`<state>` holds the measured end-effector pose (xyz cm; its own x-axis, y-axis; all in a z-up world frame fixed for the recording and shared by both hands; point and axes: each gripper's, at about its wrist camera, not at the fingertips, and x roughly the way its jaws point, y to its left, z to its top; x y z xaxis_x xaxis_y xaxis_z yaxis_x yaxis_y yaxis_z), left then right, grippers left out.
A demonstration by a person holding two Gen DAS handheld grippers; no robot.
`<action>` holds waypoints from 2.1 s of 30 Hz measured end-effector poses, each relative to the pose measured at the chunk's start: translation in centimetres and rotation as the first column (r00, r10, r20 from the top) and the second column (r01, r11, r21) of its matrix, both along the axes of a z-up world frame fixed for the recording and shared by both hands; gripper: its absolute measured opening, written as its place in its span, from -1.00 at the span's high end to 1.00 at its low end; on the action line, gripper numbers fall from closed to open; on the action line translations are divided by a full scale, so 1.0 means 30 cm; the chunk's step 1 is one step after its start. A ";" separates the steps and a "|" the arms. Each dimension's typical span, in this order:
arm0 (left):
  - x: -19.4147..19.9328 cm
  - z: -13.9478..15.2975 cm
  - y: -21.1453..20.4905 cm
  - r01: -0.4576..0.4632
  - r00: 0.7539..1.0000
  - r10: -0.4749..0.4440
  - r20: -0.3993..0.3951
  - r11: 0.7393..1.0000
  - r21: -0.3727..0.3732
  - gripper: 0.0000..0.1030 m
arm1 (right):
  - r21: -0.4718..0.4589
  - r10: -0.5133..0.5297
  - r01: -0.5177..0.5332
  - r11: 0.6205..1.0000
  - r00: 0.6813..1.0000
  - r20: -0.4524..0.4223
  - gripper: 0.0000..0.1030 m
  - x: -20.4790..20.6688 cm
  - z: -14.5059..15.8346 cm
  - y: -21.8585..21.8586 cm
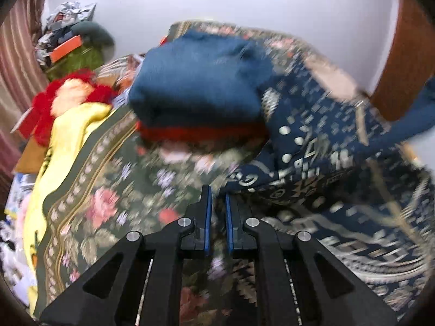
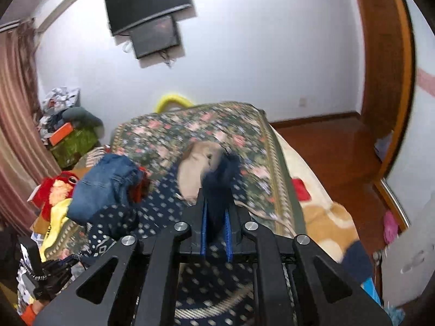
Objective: Fold large clothes
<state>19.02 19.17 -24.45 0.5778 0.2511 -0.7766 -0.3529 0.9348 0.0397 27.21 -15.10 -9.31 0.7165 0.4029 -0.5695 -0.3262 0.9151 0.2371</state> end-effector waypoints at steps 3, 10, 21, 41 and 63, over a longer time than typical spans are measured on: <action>-0.012 -0.068 -0.001 -0.049 0.996 0.052 -0.078 0.998 0.044 0.82 | 0.047 -0.015 0.019 0.999 0.996 -0.088 0.82 -0.011 -0.079 -0.070; -0.083 -0.079 -0.006 -0.019 0.992 0.024 -0.125 0.999 0.041 0.82 | 0.030 -0.023 0.032 0.999 0.961 -0.275 0.82 -0.059 -0.262 -0.149; -0.003 0.096 -0.024 0.062 0.997 -0.062 -0.035 0.998 0.009 -0.01 | 0.000 -0.033 0.035 0.999 0.945 -0.324 0.80 -0.100 -0.298 -0.215; 0.409 0.098 -0.004 0.152 0.987 -0.160 -0.007 0.949 -0.277 0.92 | -0.088 0.166 -0.202 0.975 0.936 -0.312 -0.15 -0.050 -0.334 0.073; 0.489 0.091 -0.011 0.044 0.996 -0.041 -0.083 0.998 0.039 0.41 | -0.113 0.193 -0.258 0.959 0.895 -0.402 -0.16 -0.078 -0.403 0.082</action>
<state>33.70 18.84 -21.72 0.5231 0.2602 -0.8116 -0.3066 0.9460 0.1057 24.89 -12.65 -21.39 0.3298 0.4082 -0.8513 -0.4420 0.8635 0.2428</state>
